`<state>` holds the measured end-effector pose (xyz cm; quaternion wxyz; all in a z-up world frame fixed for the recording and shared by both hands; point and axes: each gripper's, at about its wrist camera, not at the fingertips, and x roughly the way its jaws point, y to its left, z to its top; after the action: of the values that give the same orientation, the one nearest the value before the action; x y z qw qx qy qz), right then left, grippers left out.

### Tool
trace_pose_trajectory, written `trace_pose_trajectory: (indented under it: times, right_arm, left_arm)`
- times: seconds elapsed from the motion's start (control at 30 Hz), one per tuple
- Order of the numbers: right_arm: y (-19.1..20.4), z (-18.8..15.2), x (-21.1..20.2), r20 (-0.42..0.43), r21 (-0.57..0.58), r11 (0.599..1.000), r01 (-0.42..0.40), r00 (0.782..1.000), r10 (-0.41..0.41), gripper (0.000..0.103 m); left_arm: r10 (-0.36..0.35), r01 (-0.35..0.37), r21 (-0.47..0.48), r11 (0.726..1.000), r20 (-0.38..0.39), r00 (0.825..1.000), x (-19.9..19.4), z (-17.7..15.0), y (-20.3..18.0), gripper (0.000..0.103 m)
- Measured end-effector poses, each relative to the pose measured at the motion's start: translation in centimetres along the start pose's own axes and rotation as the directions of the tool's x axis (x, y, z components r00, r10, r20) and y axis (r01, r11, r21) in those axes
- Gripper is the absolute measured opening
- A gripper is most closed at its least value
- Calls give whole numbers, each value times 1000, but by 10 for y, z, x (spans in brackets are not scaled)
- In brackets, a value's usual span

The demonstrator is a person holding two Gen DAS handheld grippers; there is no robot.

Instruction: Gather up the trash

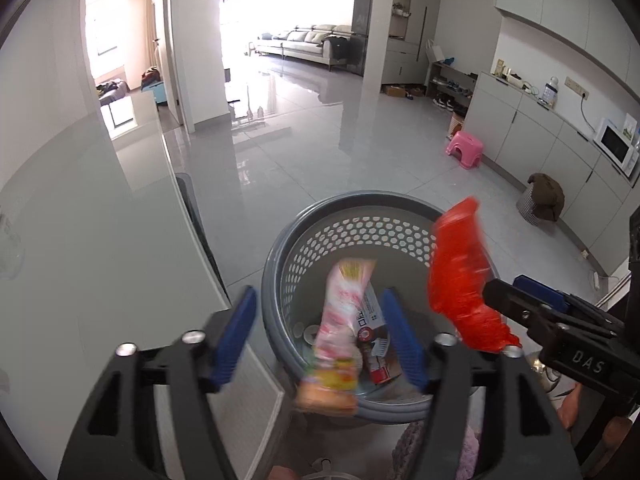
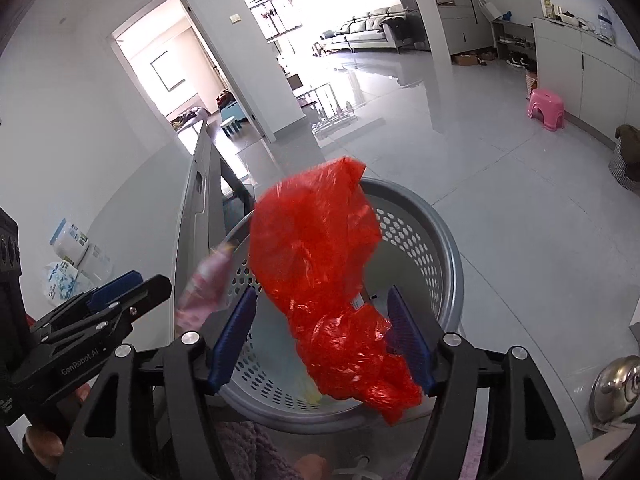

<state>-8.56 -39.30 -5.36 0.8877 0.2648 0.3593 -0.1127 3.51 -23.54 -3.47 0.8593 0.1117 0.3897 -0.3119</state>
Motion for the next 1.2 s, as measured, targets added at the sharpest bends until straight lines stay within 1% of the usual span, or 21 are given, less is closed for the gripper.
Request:
trace_pose_trajectory:
  times: [0.2,0.37,0.57,0.7,0.77,0.97,1.2]
  right_arm:
    - [1,-9,-4,-9,-8,1000,-3,1000,3,66]
    - [9,-12,-3,-11,-21,1000,-1,1000,1,66]
    - [16,-18,-8,-8,-47,999,3,1000,-3,66]
    - [22,-19,-11,0,-60,998,4,1000,-4,68]
    - [24,-19,-12,6,-68,998,8,1000,-8,69]
    - [29,-22,-16,13,-80,997,19,1000,-18,70]
    - [36,-25,-17,19,-99,995,28,999,-27,71]
  left_arm:
    - [30,-30,-7,1000,-5,1000,-6,-4,4,67]
    - [44,-44,-26,999,-5,999,-9,-6,8,73]
    - [81,-81,-42,996,6,997,-17,-11,11,80]
    - [95,-94,-48,994,9,995,-22,-14,13,82]
    - [104,-103,-53,993,13,994,-25,-15,14,85]
    - [131,-130,-52,990,27,991,-33,-19,18,88]
    - [145,-143,-58,988,38,989,-42,-25,22,92]
